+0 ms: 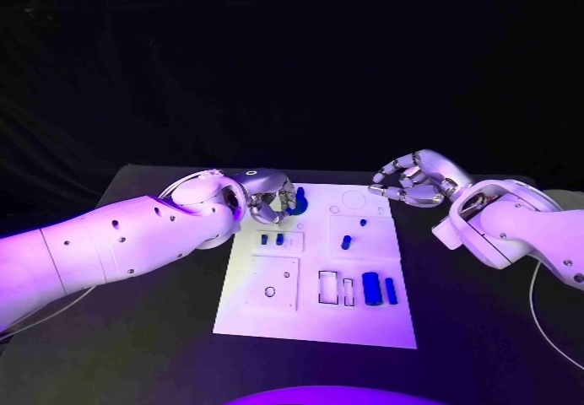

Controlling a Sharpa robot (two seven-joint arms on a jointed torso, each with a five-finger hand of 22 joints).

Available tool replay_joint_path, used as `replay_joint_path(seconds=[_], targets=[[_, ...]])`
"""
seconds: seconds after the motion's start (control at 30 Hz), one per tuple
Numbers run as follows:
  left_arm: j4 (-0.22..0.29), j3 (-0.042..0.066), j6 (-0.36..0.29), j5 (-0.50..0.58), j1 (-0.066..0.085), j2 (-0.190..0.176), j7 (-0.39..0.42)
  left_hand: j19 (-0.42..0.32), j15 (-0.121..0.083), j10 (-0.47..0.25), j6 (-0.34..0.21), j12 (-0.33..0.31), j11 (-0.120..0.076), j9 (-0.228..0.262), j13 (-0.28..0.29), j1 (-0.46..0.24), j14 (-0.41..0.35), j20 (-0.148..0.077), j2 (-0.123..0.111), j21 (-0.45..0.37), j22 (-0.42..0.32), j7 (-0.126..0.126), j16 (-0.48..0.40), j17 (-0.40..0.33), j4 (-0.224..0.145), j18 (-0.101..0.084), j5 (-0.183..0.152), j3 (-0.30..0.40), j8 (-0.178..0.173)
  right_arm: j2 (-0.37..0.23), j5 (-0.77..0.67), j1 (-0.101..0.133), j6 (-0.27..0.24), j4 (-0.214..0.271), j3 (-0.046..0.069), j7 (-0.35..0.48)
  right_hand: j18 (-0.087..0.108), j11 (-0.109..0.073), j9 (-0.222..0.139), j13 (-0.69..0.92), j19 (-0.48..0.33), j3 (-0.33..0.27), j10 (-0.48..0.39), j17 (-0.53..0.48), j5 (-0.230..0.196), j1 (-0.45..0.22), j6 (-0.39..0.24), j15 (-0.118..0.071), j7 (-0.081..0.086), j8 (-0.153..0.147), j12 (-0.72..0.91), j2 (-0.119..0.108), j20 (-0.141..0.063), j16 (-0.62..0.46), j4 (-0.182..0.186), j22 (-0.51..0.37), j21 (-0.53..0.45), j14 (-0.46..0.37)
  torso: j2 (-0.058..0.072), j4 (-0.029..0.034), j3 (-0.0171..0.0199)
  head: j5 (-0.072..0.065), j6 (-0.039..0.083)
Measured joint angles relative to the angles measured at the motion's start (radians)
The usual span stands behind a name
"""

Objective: Assemble the parts on the task board

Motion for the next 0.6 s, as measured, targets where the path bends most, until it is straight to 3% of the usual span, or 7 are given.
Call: replay_joint_path(seconds=[0.3,0.6], targets=[[0.003,0.001,0.018,0.018,0.000,-0.043,-0.014,0.000,0.000,0.002,0.002,-0.004,-0.002,0.000,-0.001,0.000,0.000,0.000,0.000,0.000,-0.002,0.002,0.000,-0.003,0.001,0.000,0.000,-0.001,0.000,-0.002,0.000,0.000,-0.001,0.000,0.000,0.000,0.000,0.000,0.000,0.000,0.000,0.000,0.000,0.000,0.000,0.000,0.000,0.000,0.000,0.000,0.000,0.000,0.000,0.000,0.000,0.001,0.000,0.000,0.002,-0.0008,-0.0004,0.002,-0.001],[-0.008,-0.004,0.040,0.028,-0.001,-0.043,-0.021,0.000,0.000,0.004,0.007,-0.004,-0.004,0.001,-0.001,0.000,0.000,0.000,0.000,0.000,-0.002,0.000,0.000,-0.005,0.003,0.000,0.000,-0.003,0.000,-0.001,0.000,0.000,-0.001,0.000,0.000,0.000,0.000,0.000,0.000,0.000,0.000,0.000,0.000,0.000,0.000,0.000,0.000,0.000,0.000,0.000,0.000,0.000,0.000,0.000,0.000,0.001,0.000,0.000,0.003,-0.0032,-0.0007,0.005,-0.005]])
